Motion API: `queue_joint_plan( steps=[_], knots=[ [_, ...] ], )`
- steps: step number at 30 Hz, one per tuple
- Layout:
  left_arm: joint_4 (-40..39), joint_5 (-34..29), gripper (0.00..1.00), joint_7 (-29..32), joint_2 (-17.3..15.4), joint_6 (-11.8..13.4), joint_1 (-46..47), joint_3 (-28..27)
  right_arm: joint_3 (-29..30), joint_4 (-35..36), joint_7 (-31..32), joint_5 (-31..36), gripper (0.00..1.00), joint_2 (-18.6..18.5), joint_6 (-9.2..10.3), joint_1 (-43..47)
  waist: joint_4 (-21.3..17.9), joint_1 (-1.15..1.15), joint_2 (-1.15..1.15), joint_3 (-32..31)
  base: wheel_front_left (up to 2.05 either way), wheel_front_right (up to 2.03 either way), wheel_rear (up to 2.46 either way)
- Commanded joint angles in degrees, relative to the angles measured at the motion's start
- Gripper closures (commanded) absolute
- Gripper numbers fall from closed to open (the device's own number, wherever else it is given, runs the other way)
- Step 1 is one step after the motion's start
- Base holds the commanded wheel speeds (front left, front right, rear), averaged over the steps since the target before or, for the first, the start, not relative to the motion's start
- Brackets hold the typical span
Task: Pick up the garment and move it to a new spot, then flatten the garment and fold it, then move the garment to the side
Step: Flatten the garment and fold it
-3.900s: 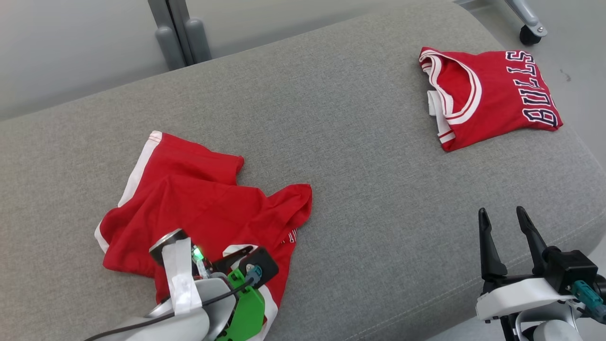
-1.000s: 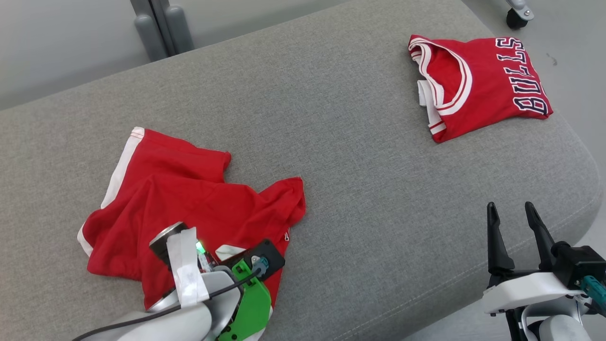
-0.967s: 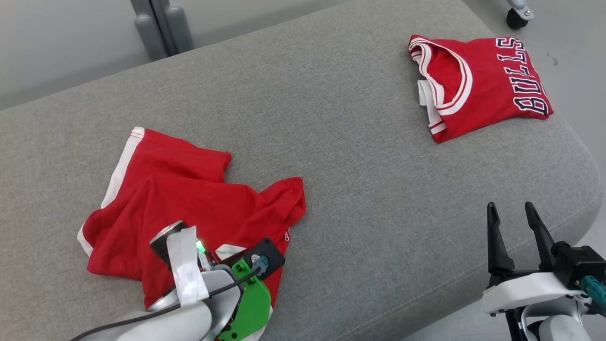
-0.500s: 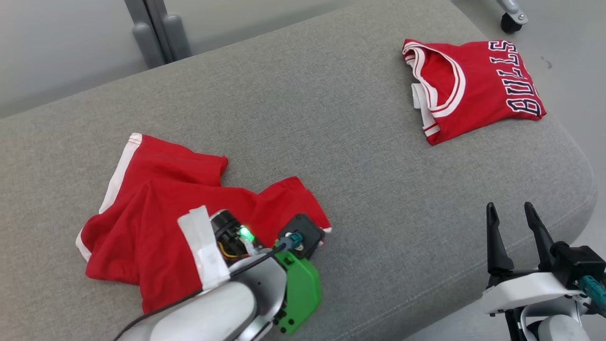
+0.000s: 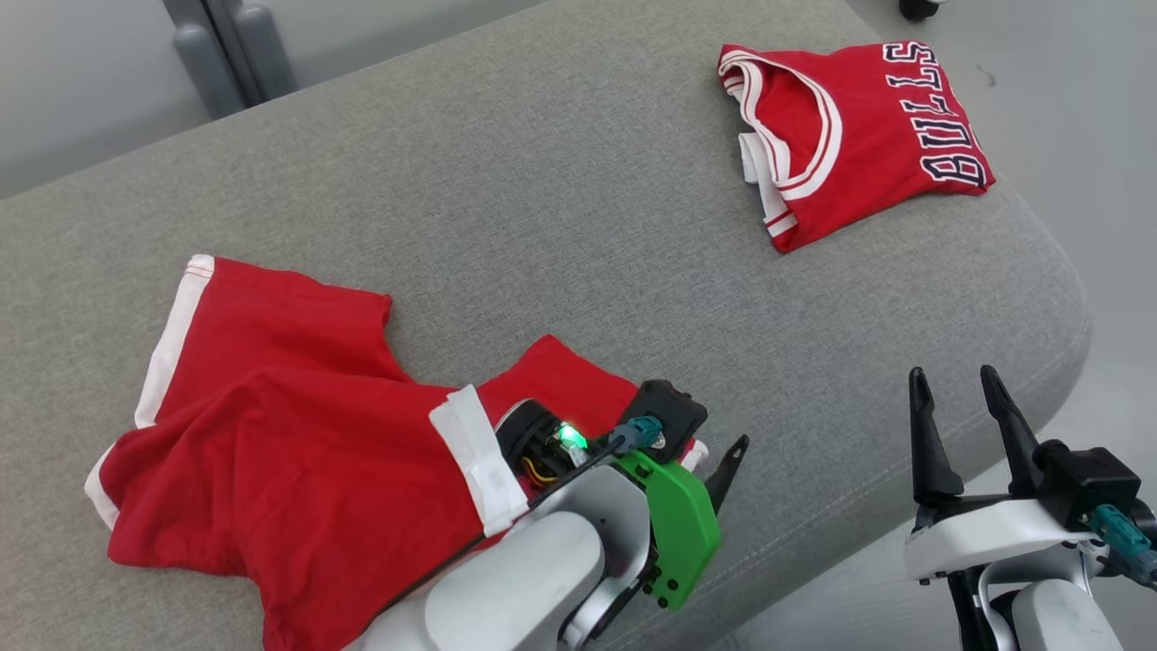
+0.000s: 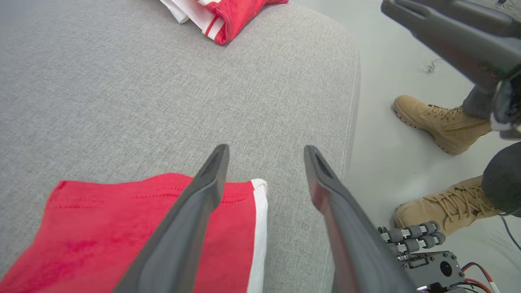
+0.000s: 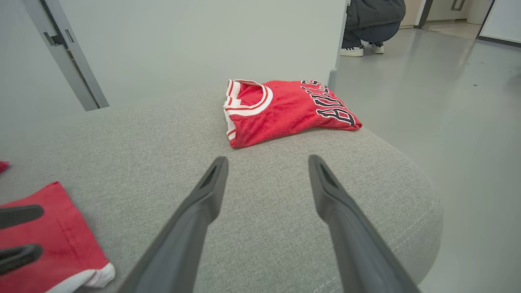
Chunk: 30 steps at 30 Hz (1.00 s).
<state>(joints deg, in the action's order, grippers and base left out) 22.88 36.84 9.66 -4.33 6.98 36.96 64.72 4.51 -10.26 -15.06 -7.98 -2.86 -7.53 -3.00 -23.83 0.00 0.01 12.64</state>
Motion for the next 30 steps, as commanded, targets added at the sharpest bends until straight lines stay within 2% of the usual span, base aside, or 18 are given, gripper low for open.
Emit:
queue_joint_plan(
  steps=[1,6,12,17,21,24,26,30],
  knots=[
    [0.2,0.8,0.00,-1.7,0.7,0.1,-0.4,-0.8,0.5,-0.1,-0.1,-0.5,0.00,-0.1,0.09,-0.3,-0.5,0.00,-0.01,0.5,0.00,0.00,0.00],
    [-2.3,2.5,0.00,-8.7,0.2,2.8,-1.9,-5.1,2.5,0.1,-0.1,0.1,0.00,-0.1,0.09,1.7,1.8,0.00,-0.01,-1.3,0.00,0.00,0.00],
    [-9.8,1.9,0.00,-14.0,-8.1,9.4,-7.0,-10.8,3.8,1.1,-0.1,1.3,0.00,-0.1,0.09,3.5,6.4,0.00,-0.01,-5.0,0.00,0.00,0.00],
    [-17.3,3.5,0.00,-17.5,-15.9,15.6,-15.8,-15.8,4.2,1.7,-0.1,2.7,0.00,-0.1,0.09,4.7,10.3,0.00,-0.01,-8.0,0.00,0.00,0.00],
    [-21.3,5.3,0.00,-21.0,-20.1,19.1,-24.1,-19.4,4.4,2.0,-0.1,3.8,0.00,-0.1,0.09,5.8,13.1,0.00,-0.01,-9.5,0.00,0.00,0.00],
    [-23.1,7.1,0.00,-22.6,-21.9,20.3,-30.2,-21.2,4.7,2.0,-0.1,4.2,0.00,-0.1,0.09,6.8,15.1,0.00,-0.01,-10.4,0.00,0.00,0.00],
    [-24.1,8.4,0.00,-23.3,-22.6,19.9,-33.7,-21.9,4.7,2.1,-0.1,4.5,0.00,-0.1,0.09,7.4,16.3,0.00,-0.01,-10.7,0.00,0.00,0.00],
    [-24.8,9.1,0.00,-23.8,-24.5,17.6,-38.2,-21.5,4.3,2.3,-0.1,4.9,0.00,-0.1,0.10,7.8,18.2,0.00,-0.01,-10.8,0.00,0.00,0.00]
  ],
)
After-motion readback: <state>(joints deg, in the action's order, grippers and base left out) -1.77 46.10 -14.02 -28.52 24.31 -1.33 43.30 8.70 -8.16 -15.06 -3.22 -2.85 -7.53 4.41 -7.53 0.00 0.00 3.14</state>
